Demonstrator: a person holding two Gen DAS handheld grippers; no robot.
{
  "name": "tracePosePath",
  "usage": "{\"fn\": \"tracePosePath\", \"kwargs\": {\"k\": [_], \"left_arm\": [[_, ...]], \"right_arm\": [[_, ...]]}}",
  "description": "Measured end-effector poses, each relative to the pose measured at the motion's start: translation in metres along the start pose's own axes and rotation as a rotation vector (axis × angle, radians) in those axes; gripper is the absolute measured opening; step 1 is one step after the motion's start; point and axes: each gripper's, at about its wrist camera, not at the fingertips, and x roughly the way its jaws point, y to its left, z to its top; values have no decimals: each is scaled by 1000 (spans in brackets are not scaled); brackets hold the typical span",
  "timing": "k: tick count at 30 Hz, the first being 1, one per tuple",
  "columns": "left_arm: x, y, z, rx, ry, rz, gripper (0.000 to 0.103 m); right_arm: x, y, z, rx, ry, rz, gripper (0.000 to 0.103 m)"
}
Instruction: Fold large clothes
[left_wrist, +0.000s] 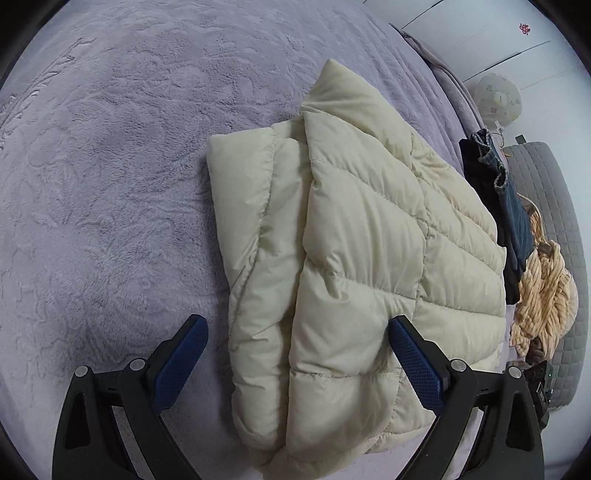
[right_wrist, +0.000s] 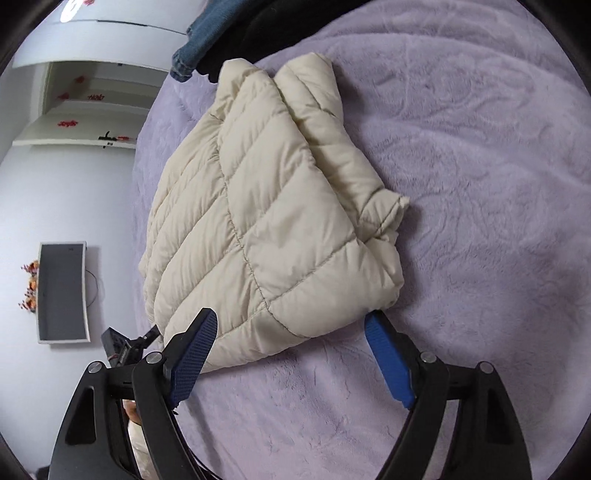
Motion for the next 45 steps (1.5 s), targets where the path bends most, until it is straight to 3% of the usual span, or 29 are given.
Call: {"fn": "tracePosePath", "kwargs": {"k": [10, 12, 14, 16, 17, 19, 22, 29, 39, 45], "left_arm": [[12, -13, 4, 21, -19, 10, 98], [11, -18, 3, 39, -28, -8, 73], [7, -24, 3, 57, -30, -30, 44], [2, -31, 2, 84, -38, -36, 36], [0, -34, 1, 100, -43, -32, 32], [-5, -38, 0, 116, -50, -33, 31], [-13, -38, -2, 116, -53, -46, 28], [-32, -41, -21, 145, -34, -41, 28], [-50, -26, -83, 148, 10, 15, 28], [-55, -20, -104, 143, 16, 45, 28]], "right_arm": [[35, -4, 11, 72, -32, 93, 85], [38, -4, 11, 92, -39, 106, 85], [39, -5, 10, 113, -49, 134, 78], [39, -6, 8, 132, -43, 172, 45], [39, -6, 7, 135, -43, 186, 40], [37, -3, 5, 130, -47, 197, 28], [31, -2, 1, 133, -44, 222, 24], [10, -5, -17, 125, -33, 222, 23], [-5, -8, -44, 139, 1, 168, 24], [-4, -13, -51, 163, 18, 133, 24]]}}
